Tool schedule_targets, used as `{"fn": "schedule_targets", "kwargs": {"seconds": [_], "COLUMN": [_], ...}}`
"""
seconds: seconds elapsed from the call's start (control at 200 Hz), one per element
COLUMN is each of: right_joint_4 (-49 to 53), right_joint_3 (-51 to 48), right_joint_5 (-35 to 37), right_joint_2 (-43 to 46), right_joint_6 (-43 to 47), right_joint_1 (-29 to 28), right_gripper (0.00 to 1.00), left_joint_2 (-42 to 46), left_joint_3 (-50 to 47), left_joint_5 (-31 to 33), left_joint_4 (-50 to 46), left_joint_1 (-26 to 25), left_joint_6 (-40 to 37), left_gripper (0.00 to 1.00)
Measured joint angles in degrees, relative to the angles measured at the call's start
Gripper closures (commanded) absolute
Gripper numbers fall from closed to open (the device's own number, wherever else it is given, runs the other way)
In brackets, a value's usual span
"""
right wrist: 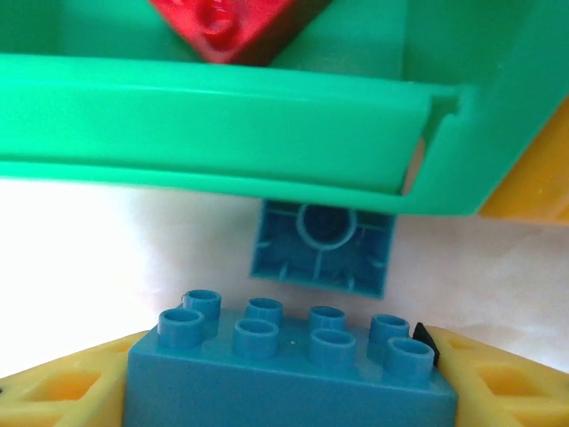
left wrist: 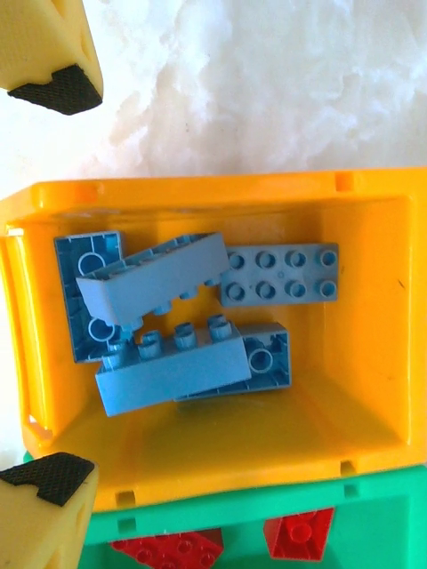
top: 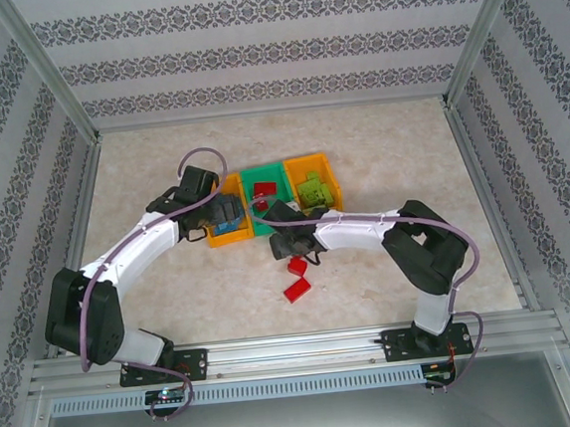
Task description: Sort the legos into containers by color
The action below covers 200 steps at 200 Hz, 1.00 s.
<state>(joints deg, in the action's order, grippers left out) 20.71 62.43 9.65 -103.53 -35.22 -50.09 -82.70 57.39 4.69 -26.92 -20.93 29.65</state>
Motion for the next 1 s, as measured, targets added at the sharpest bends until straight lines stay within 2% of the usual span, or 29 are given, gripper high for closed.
{"fn": "schedule_targets", "kwargs": {"seconds": [0.265,0.5,0.664,0.999], "right_joint_4": [0.7,0.0,-1.0,-0.5], "right_joint_3": [2.5,9.0,19.4,39.7], "right_joint_5": [-0.3,-5.7,-9.2,-14.5], "right_joint_2": [5.6,5.5,0.2,-17.9], "right_joint_6": [1.4,4.0,5.1,4.9], "right_joint_1": [-0.7,-0.7,-0.3,4.1], "right_gripper": [0.46,0.46,0.46,0.47], "left_joint_2": [1.6,7.2,10.5,12.6], "left_joint_3": [-4.2,-9.2,-12.3,-17.3], "left_joint_5": [0.5,2.9,4.0,3.9], "left_joint_4": [0.6,0.9,0.9,0.9], "left_joint_1": [1.1,2.3,2.6,3.5], "left_joint_6": [2.8,6.1,7.7,10.4], "left_gripper": [0.01,0.01,0.01,0.01]}}
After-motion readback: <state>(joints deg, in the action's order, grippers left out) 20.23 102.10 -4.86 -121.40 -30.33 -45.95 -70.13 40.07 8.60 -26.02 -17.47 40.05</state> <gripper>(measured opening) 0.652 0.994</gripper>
